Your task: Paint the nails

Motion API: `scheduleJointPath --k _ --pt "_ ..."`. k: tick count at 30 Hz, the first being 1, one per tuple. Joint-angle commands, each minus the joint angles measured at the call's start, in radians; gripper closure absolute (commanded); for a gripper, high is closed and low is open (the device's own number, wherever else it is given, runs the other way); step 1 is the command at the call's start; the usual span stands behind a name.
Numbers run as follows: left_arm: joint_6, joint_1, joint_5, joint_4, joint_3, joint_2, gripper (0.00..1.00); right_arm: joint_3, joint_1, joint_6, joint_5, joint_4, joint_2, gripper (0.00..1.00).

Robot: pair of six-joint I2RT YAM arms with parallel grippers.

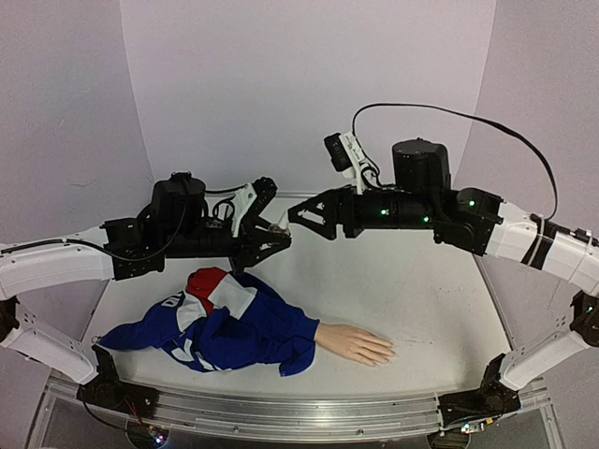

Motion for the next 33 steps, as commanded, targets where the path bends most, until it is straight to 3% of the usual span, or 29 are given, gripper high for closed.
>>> scheduleJointPath --k 1,8,17,19,22,26,28,32,33 --pt "0.017 -0.007 -0.142 0.066 0.017 -0.036 1.0 0.044 0.019 0.114 0.054 0.094 0.053 0.3" --pt "-0.01 -0.022 -0.145 0.066 0.024 -0.03 1.0 0.121 0.026 0.136 0.045 0.102 0.159 0.55" --pt "-0.026 -0.026 -0.099 0.065 0.026 -0.033 1.0 0.119 0.026 0.126 0.034 0.13 0.173 0.87" --pt "-0.033 -0.025 -0.041 0.065 0.032 -0.037 1.0 0.113 0.027 0.075 -0.015 0.129 0.171 0.91" --pt "-0.057 -0.008 0.151 0.066 0.043 -0.049 1.0 0.106 0.027 -0.034 -0.175 0.119 0.165 1.0" --pt "-0.12 0.068 0.68 0.081 0.087 -0.052 1.0 0.063 0.027 -0.222 -0.695 0.115 0.161 1.0" --pt "-0.129 0.072 0.8 0.084 0.103 -0.056 1.0 0.062 0.027 -0.239 -0.85 0.112 0.169 1.0" --pt "-0.133 0.077 0.695 0.084 0.09 -0.078 1.0 0.046 0.027 -0.248 -0.764 0.082 0.151 0.99" --pt "-0.135 0.076 0.641 0.085 0.084 -0.081 1.0 0.038 0.027 -0.247 -0.724 0.079 0.142 0.93"
